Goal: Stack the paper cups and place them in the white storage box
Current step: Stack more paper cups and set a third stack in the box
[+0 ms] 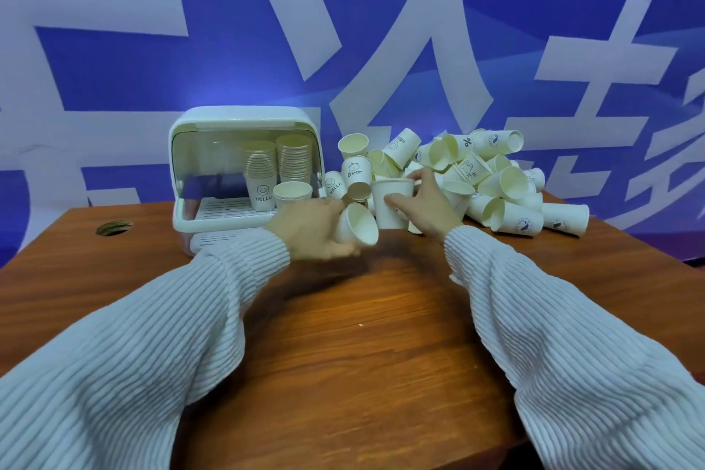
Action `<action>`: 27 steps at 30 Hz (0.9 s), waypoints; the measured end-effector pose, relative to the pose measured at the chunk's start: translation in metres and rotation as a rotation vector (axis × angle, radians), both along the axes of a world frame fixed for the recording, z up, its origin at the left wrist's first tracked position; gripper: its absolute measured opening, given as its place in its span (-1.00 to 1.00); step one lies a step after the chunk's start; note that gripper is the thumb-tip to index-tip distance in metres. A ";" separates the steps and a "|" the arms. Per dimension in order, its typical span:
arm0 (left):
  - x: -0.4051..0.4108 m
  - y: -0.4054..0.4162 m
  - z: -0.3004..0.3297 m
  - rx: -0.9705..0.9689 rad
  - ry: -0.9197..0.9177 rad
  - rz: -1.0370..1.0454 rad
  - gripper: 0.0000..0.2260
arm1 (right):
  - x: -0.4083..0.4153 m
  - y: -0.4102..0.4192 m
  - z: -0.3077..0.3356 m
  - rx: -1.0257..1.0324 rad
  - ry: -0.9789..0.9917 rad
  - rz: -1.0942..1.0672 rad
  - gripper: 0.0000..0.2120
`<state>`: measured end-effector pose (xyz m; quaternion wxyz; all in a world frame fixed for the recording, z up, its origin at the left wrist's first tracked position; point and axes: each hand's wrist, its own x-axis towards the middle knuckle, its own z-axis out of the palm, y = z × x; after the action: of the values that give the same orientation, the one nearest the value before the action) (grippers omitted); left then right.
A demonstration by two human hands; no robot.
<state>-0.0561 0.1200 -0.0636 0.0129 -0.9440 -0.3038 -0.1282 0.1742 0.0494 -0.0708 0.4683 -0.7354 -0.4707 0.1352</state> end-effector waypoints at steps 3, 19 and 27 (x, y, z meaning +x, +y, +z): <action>-0.020 0.008 0.002 -0.047 -0.293 0.049 -0.37 | -0.021 0.004 0.011 0.168 0.061 0.055 -0.30; -0.084 0.055 0.000 -0.338 -1.033 0.430 -0.40 | -0.125 0.108 0.033 -0.002 -0.370 0.163 -0.29; -0.084 0.065 -0.006 -0.309 -1.000 0.451 -0.48 | -0.133 0.129 0.020 -0.320 -0.549 0.263 -0.41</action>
<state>-0.1399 0.1854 -0.0695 -0.2436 -0.6712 -0.4823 -0.5075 0.0412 0.1787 -0.0505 0.1814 -0.7416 -0.6427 0.0634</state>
